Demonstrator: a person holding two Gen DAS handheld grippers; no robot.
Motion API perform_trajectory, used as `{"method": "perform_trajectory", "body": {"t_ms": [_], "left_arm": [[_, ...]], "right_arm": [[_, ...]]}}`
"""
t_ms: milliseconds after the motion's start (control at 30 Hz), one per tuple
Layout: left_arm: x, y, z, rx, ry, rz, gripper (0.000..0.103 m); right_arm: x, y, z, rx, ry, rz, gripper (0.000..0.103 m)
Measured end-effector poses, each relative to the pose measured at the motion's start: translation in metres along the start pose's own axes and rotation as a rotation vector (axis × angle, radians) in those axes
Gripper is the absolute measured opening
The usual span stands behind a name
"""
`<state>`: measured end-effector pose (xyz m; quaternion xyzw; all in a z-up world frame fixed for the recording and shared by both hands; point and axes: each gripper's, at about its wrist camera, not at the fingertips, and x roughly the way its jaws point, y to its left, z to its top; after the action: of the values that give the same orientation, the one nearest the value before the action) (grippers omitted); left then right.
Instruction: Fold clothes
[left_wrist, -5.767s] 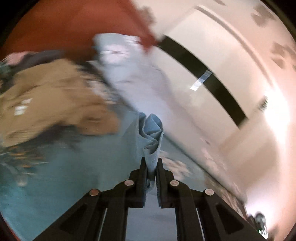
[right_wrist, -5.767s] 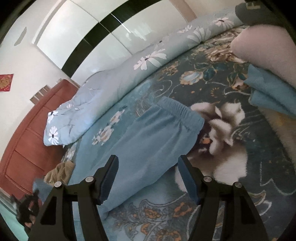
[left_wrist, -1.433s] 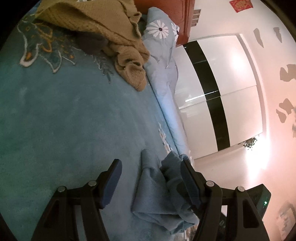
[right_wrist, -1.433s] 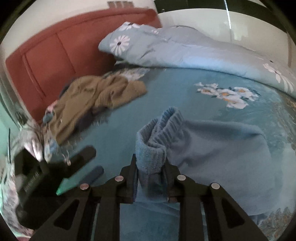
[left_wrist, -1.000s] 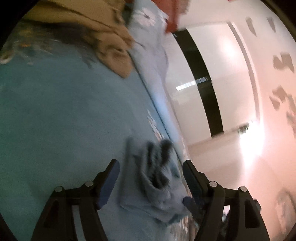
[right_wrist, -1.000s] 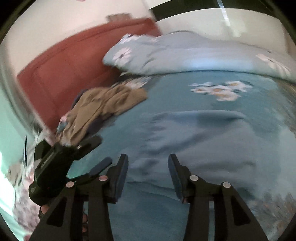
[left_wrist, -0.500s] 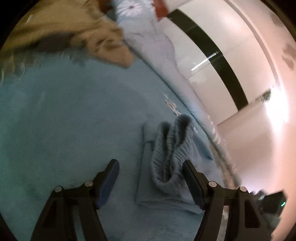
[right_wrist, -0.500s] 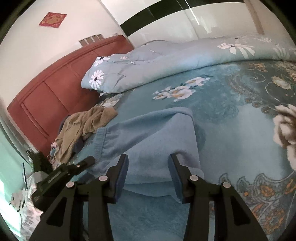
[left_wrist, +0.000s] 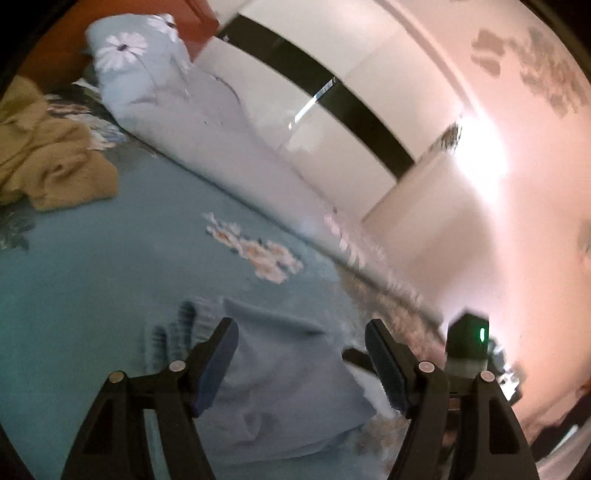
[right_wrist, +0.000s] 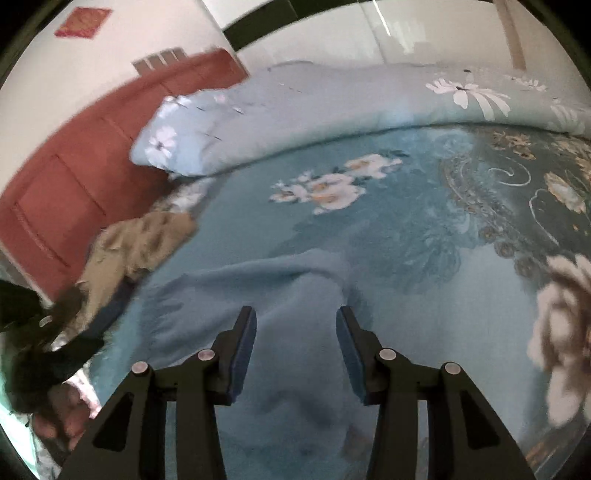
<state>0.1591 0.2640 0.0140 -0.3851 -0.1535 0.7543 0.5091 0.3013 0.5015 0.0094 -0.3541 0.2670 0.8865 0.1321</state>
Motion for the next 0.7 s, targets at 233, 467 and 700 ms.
{"method": "perform_trajectory", "body": {"t_ms": [233,467,700], "left_arm": [[0.012,0.036,-0.024,-0.106,0.066,-0.008,0.075],[0.005,0.056,-0.032,-0.209,0.032,-0.119,0.075],[-0.003,0.052,-0.026,-0.216,0.004,-0.138,0.075]], "right_arm": [[0.044,-0.027,0.023,0.02,0.126,-0.025,0.046],[0.072,-0.036,0.047,0.081,0.149,0.003,0.046],[0.059,-0.036,0.044,0.107,0.161,0.03,0.046]]}}
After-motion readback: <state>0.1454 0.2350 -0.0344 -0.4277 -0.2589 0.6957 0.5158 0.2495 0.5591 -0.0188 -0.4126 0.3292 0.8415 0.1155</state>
